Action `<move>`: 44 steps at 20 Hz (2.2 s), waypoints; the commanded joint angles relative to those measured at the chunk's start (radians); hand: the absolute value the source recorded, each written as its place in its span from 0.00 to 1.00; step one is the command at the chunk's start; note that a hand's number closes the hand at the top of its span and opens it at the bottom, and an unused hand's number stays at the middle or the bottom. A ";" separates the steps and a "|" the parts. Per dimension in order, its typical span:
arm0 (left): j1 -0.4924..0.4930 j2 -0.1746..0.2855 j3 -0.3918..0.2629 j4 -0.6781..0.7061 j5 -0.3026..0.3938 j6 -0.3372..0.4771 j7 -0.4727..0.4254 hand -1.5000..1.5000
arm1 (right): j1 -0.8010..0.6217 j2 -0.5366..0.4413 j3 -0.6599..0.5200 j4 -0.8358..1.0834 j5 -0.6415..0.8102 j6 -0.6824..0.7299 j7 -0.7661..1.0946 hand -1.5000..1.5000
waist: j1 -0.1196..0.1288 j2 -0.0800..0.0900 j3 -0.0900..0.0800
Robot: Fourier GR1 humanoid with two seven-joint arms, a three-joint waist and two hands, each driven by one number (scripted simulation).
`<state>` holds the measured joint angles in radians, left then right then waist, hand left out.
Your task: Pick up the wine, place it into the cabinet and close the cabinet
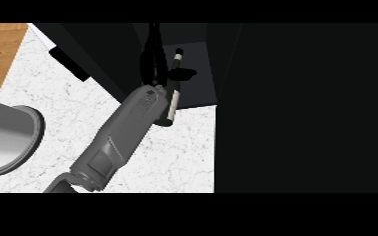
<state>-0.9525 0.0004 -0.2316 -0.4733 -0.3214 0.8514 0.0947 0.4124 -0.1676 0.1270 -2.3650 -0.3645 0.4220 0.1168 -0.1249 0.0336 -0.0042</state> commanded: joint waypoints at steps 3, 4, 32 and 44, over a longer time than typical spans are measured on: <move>0.006 0.000 0.051 -0.033 0.152 0.023 -0.182 0.00 | 0.036 -0.022 -0.022 -0.094 -0.067 -0.010 0.041 0.00 | 0.011 -0.006 0.000; 0.036 0.000 0.020 -0.050 0.178 0.028 -0.209 0.00 | 0.035 -0.029 -0.041 -0.108 -0.110 -0.020 0.058 0.00 | 0.023 -0.011 0.001; 0.353 0.012 -0.212 -0.610 0.609 -0.135 -0.427 0.00 | 0.120 -0.021 0.020 -0.199 -0.017 -0.112 0.065 0.00 | 0.120 -0.042 0.004; 0.708 0.193 -0.314 -1.076 0.573 -0.204 -0.355 0.00 | 0.057 -0.040 0.023 -0.166 0.033 -0.157 0.076 0.00 | 0.125 -0.040 0.004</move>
<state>-0.3549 0.1137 -0.5335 -1.4202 0.2564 0.6971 -0.2593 0.4114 -0.1851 0.1759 -2.3959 -0.3358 0.2575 0.1708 0.0043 -0.0072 -0.0006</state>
